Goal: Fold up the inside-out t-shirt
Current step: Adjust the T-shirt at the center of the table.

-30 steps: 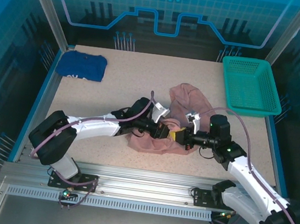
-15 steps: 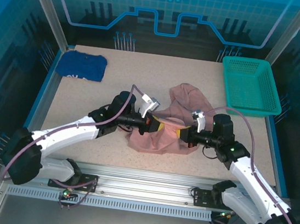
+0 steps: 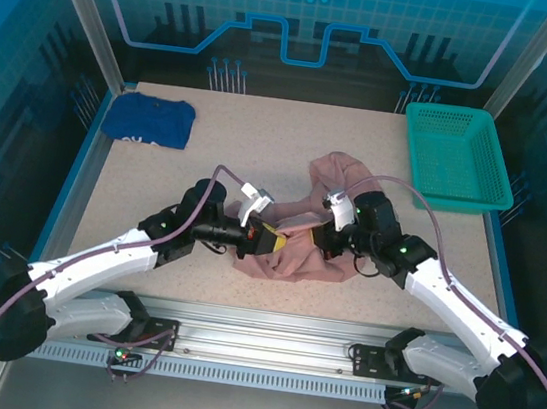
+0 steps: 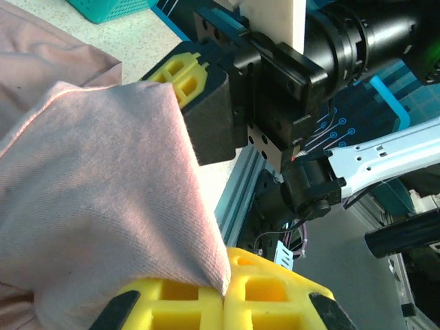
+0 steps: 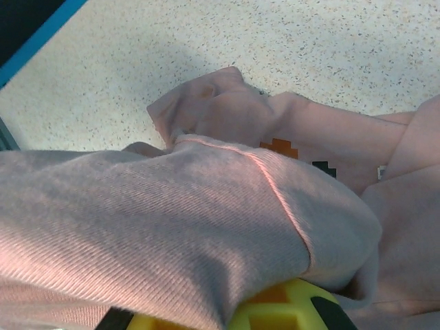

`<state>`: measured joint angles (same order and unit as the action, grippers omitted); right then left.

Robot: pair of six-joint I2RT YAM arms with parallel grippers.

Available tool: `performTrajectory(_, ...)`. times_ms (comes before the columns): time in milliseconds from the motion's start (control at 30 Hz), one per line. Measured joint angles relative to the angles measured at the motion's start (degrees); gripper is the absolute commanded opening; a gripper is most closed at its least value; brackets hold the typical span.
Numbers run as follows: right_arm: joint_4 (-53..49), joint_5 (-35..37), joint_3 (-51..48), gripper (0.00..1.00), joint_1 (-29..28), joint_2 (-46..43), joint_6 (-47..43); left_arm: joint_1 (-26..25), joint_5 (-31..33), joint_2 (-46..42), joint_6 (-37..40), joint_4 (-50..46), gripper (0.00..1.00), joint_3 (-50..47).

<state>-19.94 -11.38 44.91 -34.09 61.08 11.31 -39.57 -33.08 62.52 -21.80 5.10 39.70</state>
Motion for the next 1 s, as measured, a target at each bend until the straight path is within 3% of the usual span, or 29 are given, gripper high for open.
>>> performTrajectory(233, 0.2, 2.6, 0.3, 0.42, -0.8, -0.3, -3.4, 0.0, 1.9, 0.8, -3.5, -1.2, 0.00, 0.0)
performTrajectory(433, 3.3, -0.7, -4.2, 0.60, -2.2, -8.2, -2.8, 0.0, 6.0, 0.9, -8.0, 0.1, 0.02, 0.0)
performTrajectory(567, 10.2, -3.3, -8.8, 0.63, -7.3, -9.0, -0.6, -0.1, 6.5, 1.3, -10.4, 1.9, 0.05, 0.0)
performTrajectory(633, 12.9, -3.3, -9.5, 0.59, -8.9, -6.0, 0.2, -0.3, 6.5, 1.6, -11.3, 2.6, 0.05, 0.0)
performTrajectory(767, 15.5, -1.4, -9.4, 0.18, -9.9, -0.5, 1.1, -0.3, 6.5, 1.7, -12.3, 3.3, 0.07, 0.0)
performTrajectory(833, 15.7, -0.3, -9.3, 0.04, -9.9, 0.5, 1.2, -0.3, 6.5, 1.7, -12.5, 3.4, 0.09, 0.0)
performTrajectory(867, 15.8, 0.2, -9.3, 0.00, -9.9, 0.6, 1.4, -0.3, 6.5, 1.7, -12.5, 3.4, 0.10, 0.0)
performTrajectory(1000, 16.0, 1.2, -9.3, 0.00, -9.9, 0.3, 0.9, -0.3, 6.5, 1.7, -12.6, 3.4, 0.10, -0.1)
